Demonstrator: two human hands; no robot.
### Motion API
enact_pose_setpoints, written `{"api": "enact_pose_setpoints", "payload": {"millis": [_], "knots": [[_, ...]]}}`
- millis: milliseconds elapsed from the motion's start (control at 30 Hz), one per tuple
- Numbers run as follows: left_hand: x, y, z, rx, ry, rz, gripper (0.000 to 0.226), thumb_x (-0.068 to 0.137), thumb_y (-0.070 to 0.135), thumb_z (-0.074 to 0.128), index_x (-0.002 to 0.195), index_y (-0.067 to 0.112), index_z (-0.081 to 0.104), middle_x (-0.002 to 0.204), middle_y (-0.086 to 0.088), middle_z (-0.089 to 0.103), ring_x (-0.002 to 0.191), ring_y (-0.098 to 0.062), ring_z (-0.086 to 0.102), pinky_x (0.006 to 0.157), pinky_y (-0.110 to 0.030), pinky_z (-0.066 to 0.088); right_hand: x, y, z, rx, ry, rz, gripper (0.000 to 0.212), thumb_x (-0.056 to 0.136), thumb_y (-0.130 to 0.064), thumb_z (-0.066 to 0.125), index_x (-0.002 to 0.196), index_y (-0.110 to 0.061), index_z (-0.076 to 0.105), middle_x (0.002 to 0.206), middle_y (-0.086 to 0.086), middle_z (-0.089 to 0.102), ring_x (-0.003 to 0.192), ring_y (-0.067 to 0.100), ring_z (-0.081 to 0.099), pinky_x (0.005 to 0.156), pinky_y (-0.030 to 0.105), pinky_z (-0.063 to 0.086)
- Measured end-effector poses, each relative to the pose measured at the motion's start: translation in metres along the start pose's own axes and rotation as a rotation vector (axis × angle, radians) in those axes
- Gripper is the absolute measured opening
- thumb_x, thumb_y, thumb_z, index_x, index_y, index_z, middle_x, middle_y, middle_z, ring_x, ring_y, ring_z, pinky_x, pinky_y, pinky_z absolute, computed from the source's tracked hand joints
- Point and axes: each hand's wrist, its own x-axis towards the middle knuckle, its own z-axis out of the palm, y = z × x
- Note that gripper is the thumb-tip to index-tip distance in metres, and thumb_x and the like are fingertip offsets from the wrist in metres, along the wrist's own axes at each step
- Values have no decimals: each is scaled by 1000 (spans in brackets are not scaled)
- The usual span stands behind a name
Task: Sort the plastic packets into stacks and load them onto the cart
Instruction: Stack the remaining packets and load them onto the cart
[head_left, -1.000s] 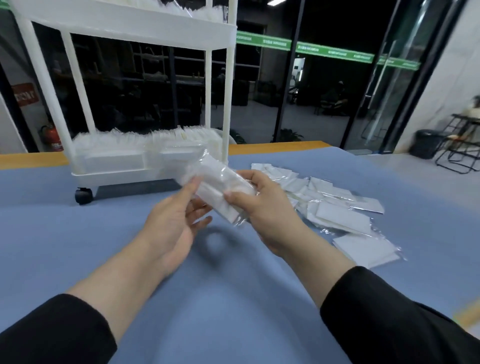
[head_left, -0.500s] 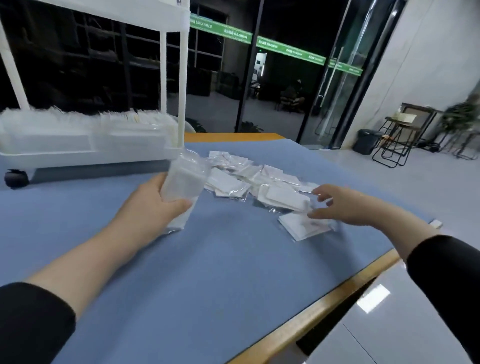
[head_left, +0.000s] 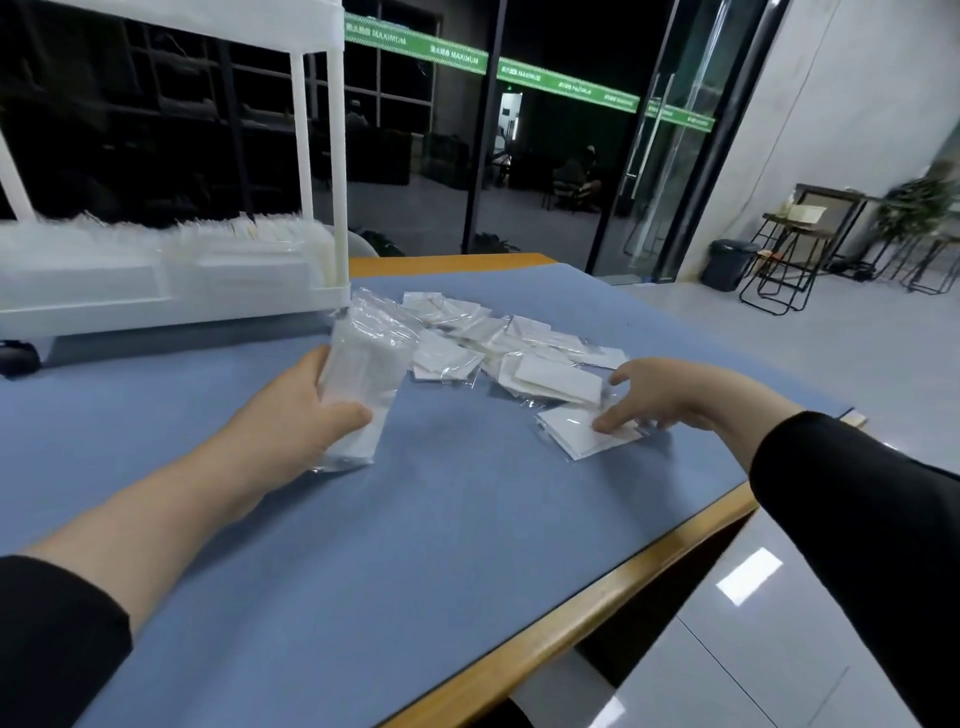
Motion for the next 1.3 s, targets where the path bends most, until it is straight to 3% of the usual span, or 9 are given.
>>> {"api": "enact_pose_setpoints", "payload": {"millis": [333,500,600,700,900,1033,1167,1233,1300], "knots": [[1,-2,-4,-154,29,2,45,88,11,71,124,35,57,111,14,70,103,-8,67,86,-28,51,-21,10,15,407,152,28,67,80,-7,66,140,-27,44,104,12,63,84,32,66,67,36,60],[1,-1,-5,-316,30,-29,39,89,9,70,117,33,61,106,7,74,97,-15,71,81,-31,55,-64,-2,0,578,396,-295,48,83,-2,70,123,-27,59,91,-1,67,72,25,63,69,45,57],[0,4,-3,-407,50,-38,38,92,3,65,118,31,60,109,2,74,99,-19,72,82,-33,56,-83,-36,0,692,336,-501,39,89,3,62,115,-27,65,74,4,61,69,19,57,68,40,52],[-3,6,-6,-473,51,-49,38,92,0,61,119,27,61,113,-7,74,98,-22,72,85,-37,57,-87,-78,12,769,243,-639,44,91,6,55,116,-29,64,84,21,63,73,23,56,71,41,49],[1,5,-5,-695,43,-73,24,101,26,60,124,27,65,119,-4,75,112,-29,70,97,-49,54,-62,-161,51,772,211,-642,40,88,-8,58,119,-34,61,85,3,66,71,18,61,68,36,50],[-1,6,-5,-719,58,-116,27,99,33,64,124,21,67,110,-8,77,94,-30,75,65,-38,60,-54,-192,80,889,246,-580,48,82,-25,70,127,-35,57,107,-3,67,91,19,66,76,34,53],[6,2,-12,-803,210,-131,26,95,23,68,120,21,67,108,-9,77,99,-34,75,85,-56,60,-57,-196,107,1092,96,-534,40,94,-40,66,131,-35,51,116,-8,64,94,9,66,82,30,51],[9,1,-12,-810,252,-121,29,92,25,69,120,25,65,108,-6,77,101,-32,74,91,-59,57,-62,-197,120,1075,-18,-590,25,98,-47,55,117,-31,60,110,-2,70,89,14,67,84,39,54],[9,2,-8,-782,237,-95,27,94,25,66,121,27,63,109,-4,77,102,-28,74,94,-57,57,-64,-201,128,998,19,-629,39,93,-55,50,105,-20,60,98,10,67,87,19,62,91,57,53]]}}
